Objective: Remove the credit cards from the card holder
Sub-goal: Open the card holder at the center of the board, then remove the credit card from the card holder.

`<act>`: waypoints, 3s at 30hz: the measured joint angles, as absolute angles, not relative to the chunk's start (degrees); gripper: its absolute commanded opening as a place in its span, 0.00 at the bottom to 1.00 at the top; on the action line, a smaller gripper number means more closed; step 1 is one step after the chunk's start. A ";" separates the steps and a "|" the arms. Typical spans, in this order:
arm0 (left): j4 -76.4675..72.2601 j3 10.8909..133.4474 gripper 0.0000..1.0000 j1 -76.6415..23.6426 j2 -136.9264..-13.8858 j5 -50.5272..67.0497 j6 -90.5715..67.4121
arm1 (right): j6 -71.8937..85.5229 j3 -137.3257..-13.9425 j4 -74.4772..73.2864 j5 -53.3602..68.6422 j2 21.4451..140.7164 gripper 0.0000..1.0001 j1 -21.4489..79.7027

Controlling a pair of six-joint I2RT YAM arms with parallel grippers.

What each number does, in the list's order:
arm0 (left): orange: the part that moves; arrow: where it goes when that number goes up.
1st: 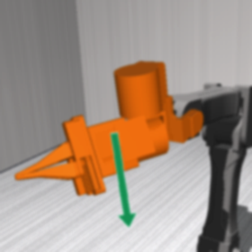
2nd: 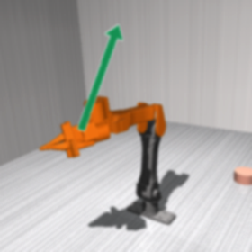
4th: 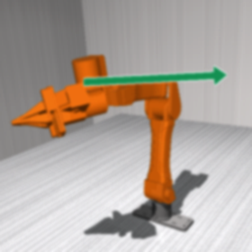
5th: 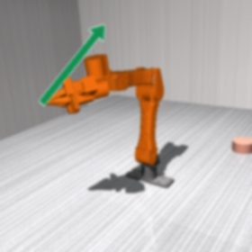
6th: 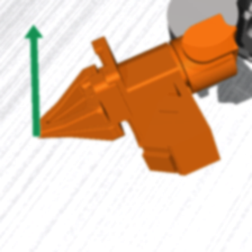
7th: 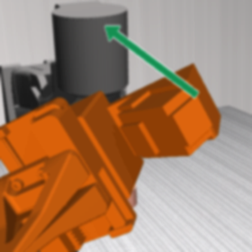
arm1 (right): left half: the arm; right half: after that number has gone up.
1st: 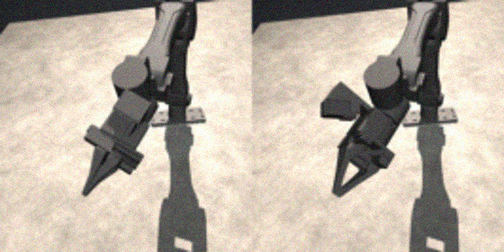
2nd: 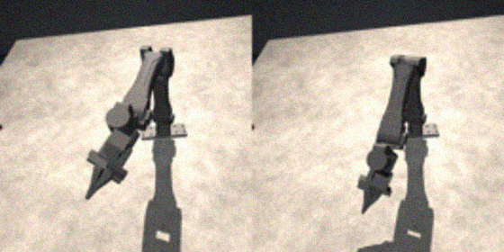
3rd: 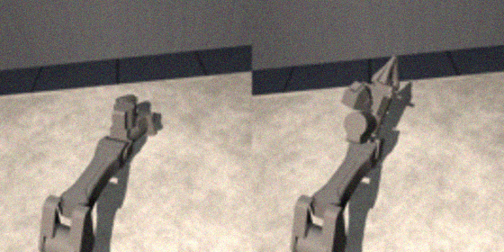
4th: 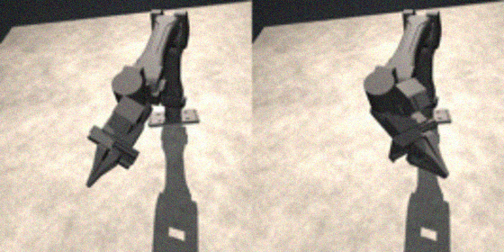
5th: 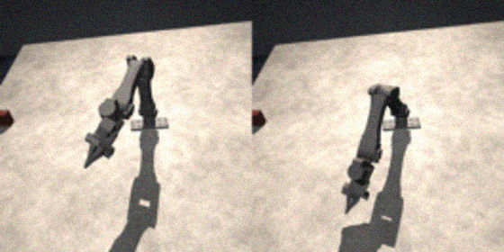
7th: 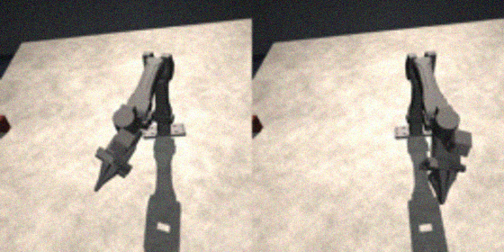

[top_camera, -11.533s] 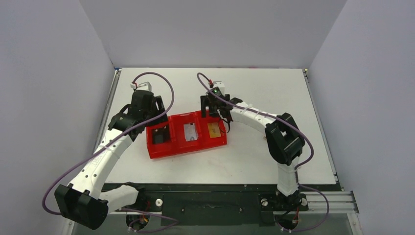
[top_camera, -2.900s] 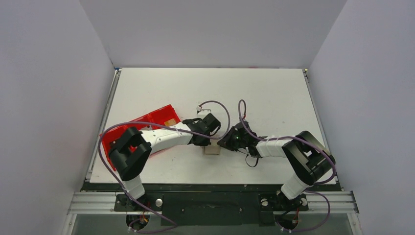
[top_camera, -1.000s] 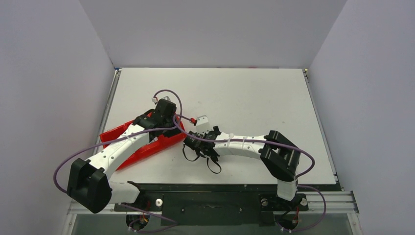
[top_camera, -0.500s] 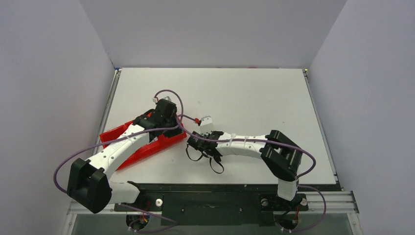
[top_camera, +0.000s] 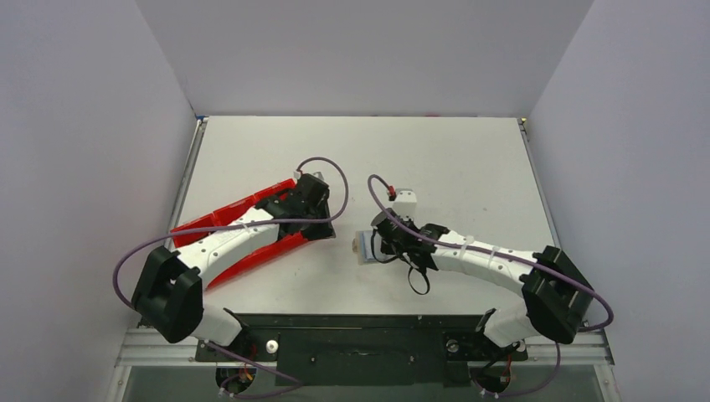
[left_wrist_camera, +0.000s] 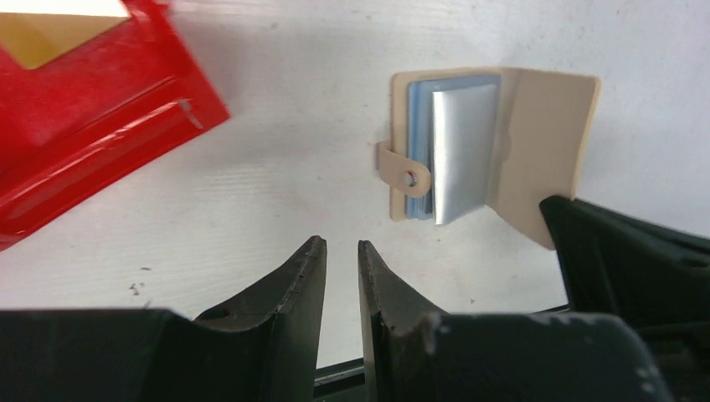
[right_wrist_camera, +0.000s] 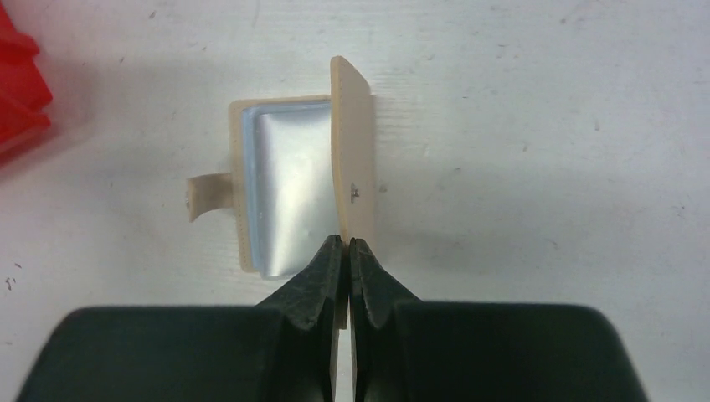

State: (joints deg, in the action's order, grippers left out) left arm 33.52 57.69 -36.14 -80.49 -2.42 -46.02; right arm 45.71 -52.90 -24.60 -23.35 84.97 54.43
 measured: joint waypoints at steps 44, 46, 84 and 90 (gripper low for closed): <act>30.02 70.63 0.27 -48.71 -105.30 -5.91 -48.53 | 49.15 -37.15 -7.77 -9.13 84.75 0.00 39.29; 29.56 70.63 0.27 -48.71 -105.62 -5.50 -48.64 | 49.15 -37.15 -7.25 -8.71 84.93 0.00 39.24; 18.92 77.76 0.46 -49.76 -114.56 4.89 -47.70 | 50.24 -31.66 -12.62 -6.15 60.73 0.35 34.57; 16.88 78.70 0.50 -50.22 -115.96 7.62 -47.64 | 50.83 -31.05 -16.86 -9.21 54.72 0.35 33.39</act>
